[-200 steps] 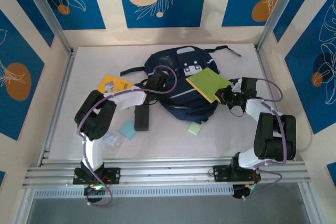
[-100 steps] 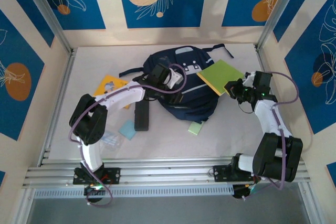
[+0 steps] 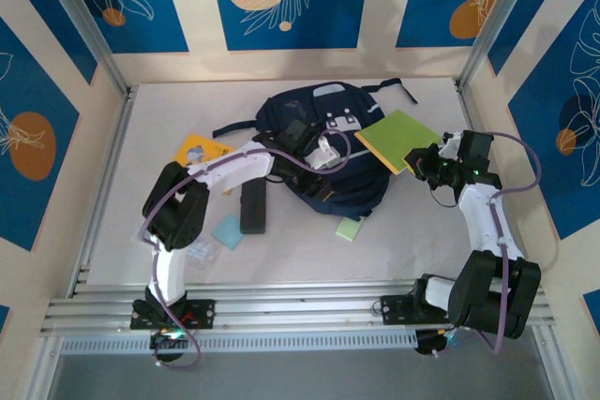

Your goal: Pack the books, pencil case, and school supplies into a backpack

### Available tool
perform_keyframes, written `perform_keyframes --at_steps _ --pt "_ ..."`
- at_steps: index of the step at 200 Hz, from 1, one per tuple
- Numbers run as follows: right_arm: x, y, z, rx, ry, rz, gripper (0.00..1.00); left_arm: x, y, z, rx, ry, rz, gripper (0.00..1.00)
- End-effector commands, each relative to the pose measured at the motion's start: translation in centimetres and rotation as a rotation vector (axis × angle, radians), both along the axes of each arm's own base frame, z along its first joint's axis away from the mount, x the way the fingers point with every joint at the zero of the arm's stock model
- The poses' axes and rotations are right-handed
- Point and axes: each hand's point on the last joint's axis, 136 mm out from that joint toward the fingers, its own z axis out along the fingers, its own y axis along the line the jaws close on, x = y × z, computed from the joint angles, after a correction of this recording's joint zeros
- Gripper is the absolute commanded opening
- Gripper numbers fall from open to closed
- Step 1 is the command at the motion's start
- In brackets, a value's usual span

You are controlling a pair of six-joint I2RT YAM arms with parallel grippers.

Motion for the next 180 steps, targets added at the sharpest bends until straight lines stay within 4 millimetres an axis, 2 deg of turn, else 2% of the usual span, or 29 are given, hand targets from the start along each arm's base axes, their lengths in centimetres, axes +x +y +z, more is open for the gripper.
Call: perform_keyframes --at_steps 1,27,50,66,86,94,115,134,163,180 --pt "-0.3 0.5 1.5 0.013 -0.051 0.031 0.0 -0.5 -0.3 -0.8 0.016 0.027 -0.049 0.61" --pt "-0.4 0.5 1.9 0.008 -0.06 0.029 0.0 -0.3 -0.5 -1.6 0.031 0.041 -0.05 0.53" --pt "-0.7 0.3 2.2 0.008 -0.067 0.021 0.0 0.0 -0.5 -1.8 0.039 0.032 -0.04 0.33" --pt "-0.8 0.2 2.5 0.009 -0.072 0.017 0.0 0.2 -0.6 -1.2 0.028 0.021 -0.029 0.21" --pt "-0.9 0.0 2.9 0.009 -0.08 0.011 0.0 0.7 -0.7 0.3 0.002 0.002 0.008 0.08" --pt "-1.0 -0.2 2.9 0.008 -0.081 0.007 0.0 1.0 -0.9 1.0 -0.012 -0.005 0.027 0.0" --pt "-1.4 -0.7 3.1 0.005 -0.08 -0.021 0.0 2.0 -0.9 3.0 -0.054 -0.035 0.098 0.0" --pt "-2.1 -1.9 3.1 -0.016 -0.077 -0.092 0.0 3.5 -0.7 4.9 -0.114 -0.045 0.211 0.0" --pt "-3.9 -4.7 3.2 -0.064 -0.086 -0.246 0.0 6.3 0.1 8.4 -0.3 0.016 0.419 0.0" --pt "-4.9 -5.6 2.9 -0.069 -0.091 -0.307 0.0 7.8 0.5 10.6 -0.409 0.05 0.501 0.0"
